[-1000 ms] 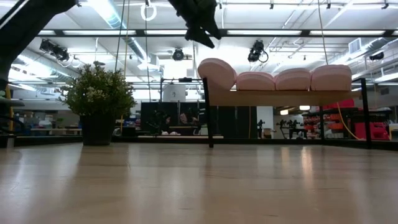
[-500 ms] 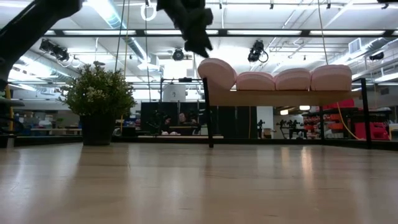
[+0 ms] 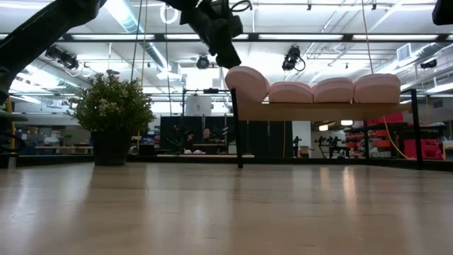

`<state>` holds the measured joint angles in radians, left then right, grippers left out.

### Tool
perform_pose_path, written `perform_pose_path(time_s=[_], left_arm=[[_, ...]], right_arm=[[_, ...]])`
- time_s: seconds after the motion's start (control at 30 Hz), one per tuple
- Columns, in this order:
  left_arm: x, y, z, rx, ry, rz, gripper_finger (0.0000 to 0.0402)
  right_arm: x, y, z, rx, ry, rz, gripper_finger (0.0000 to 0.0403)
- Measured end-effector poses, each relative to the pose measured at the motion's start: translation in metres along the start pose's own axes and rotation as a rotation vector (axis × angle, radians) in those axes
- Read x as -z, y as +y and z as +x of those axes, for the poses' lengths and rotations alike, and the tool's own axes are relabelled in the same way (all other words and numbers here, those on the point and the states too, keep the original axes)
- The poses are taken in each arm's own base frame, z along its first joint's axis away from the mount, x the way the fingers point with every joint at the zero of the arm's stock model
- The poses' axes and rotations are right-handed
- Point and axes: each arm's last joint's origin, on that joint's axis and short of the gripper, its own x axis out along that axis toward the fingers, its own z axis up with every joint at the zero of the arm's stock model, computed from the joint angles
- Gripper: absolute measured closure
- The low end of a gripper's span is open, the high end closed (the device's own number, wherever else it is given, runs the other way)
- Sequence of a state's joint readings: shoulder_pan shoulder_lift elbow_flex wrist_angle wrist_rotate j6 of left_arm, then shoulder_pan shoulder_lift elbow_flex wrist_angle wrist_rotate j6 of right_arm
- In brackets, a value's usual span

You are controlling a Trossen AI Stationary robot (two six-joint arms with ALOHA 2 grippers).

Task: Pick and place slides into the shelf
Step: Adjust the slides on the shelf

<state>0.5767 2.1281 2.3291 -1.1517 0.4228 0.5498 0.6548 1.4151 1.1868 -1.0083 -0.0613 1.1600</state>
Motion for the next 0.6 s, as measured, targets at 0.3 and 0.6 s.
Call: perform_pose_path(time_s=[0.3, 0.6], left_arm=[[0.009, 0.005, 0.023, 0.137, -0.001, -0.035, 0.0104], [0.012, 0.006, 0.041, 0.2, -0.006, -0.07, 0.0104]], right_arm=[[-0.002, 0.001, 0.0, -0.022, 0.007, 0.008, 0.0135], [-0.002, 0.001, 0.0, -0.024, 0.006, 0.031, 0.0135]])
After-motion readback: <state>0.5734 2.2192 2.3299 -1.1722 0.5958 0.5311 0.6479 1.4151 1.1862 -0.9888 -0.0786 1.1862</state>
